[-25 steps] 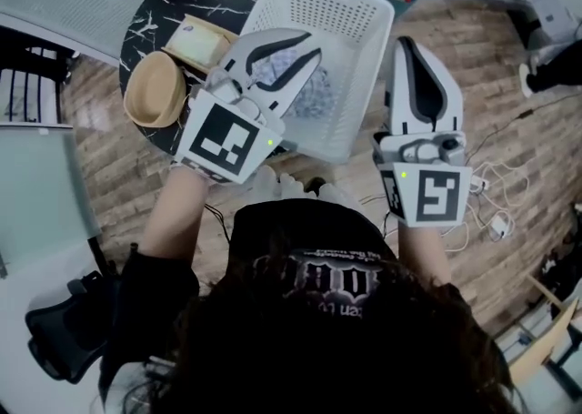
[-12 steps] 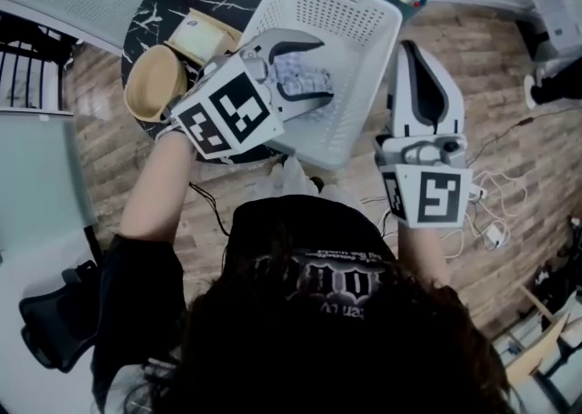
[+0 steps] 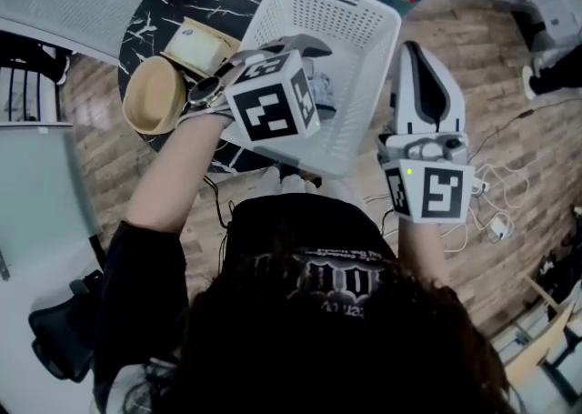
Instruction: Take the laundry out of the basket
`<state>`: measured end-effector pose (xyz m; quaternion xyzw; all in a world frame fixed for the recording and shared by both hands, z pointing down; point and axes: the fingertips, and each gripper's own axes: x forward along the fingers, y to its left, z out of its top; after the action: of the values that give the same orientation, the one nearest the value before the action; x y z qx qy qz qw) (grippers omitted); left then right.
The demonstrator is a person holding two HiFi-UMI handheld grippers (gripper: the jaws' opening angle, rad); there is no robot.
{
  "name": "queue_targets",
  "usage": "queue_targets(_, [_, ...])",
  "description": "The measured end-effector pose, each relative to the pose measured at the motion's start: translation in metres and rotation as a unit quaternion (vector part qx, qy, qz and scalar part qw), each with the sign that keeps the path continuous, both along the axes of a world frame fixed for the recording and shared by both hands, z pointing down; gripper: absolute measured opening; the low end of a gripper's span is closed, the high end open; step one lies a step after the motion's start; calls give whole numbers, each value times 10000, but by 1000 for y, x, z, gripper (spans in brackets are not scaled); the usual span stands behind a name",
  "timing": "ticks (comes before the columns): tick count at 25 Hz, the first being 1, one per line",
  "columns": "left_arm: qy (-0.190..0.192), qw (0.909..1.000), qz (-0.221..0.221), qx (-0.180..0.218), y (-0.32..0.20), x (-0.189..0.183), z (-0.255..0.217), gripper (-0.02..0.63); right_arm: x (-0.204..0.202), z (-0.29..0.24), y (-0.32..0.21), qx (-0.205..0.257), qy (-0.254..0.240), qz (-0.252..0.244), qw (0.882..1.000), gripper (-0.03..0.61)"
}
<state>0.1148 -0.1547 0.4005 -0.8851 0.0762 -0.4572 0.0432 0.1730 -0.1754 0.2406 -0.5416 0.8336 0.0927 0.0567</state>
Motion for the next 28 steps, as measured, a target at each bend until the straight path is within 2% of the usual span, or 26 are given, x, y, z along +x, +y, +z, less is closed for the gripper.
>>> queue_targets(4, [-140,9987,166,-467,8,13,20,386,3,2,-4,-66,23,74,9999,29])
queue_targets(10, [-865,9936,414,-604,8,8,67,390,1,5,-7,-101,43,76,9999,29])
queue_targets(15, [-1261,9883,493,-706,7,4,98,393,0,8,-12,-137,60,111,9998,29])
queue_targets(20, [-1403,9853,413,-881,5,2,125,436,0,9,-18,-163,57,124,9998,29])
queue_targets(28, [-1788,9769,433,-1090,5,-10,163,436,-1,14,-22,-248,69,170,9995,29])
